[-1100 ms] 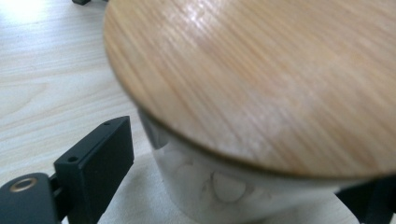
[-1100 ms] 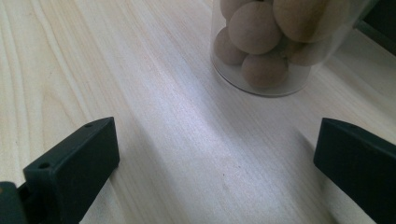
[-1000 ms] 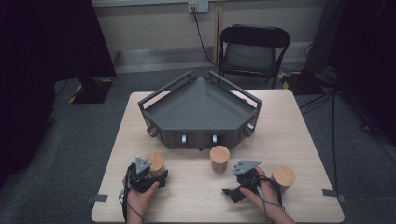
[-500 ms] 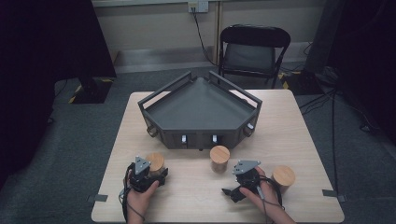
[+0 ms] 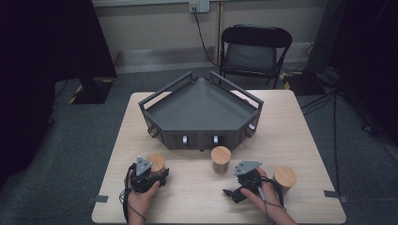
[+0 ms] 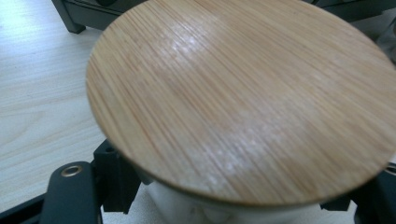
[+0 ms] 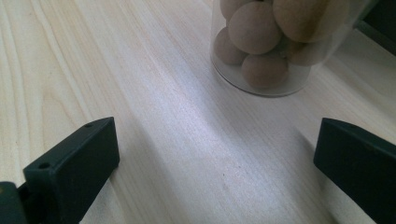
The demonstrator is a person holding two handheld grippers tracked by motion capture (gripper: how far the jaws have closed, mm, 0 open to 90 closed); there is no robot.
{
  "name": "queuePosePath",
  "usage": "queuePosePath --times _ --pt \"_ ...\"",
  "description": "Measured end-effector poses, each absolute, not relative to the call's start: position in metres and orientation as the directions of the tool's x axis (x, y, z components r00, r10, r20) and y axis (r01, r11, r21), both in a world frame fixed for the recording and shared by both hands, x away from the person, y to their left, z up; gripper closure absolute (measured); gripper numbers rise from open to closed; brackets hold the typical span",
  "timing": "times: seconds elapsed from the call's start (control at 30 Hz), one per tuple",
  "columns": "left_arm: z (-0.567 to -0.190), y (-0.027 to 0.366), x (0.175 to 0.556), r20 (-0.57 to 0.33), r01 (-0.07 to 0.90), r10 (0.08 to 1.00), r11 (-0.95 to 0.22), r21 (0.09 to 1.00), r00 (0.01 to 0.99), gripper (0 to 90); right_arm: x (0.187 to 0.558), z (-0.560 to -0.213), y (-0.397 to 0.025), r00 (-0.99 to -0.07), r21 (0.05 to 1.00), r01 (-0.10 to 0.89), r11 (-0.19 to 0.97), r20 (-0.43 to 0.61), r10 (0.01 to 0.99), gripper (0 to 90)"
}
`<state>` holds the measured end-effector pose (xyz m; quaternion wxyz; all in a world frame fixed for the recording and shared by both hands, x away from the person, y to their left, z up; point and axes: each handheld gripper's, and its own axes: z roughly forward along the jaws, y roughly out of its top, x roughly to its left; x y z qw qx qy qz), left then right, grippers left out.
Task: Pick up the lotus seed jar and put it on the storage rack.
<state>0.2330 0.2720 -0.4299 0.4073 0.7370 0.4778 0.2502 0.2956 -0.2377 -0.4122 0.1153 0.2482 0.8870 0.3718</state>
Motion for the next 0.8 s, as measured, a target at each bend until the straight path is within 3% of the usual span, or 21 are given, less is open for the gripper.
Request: queuePosePath --times 0.8 --pt "-0.41 0.274 0.232 -0.038 0.492 0.883 -0.225 0.841 0.468 25.8 0.296 -0.412 -0.238 -0.85 0.717 0.355 0.6 -0.02 0.526 0.0"
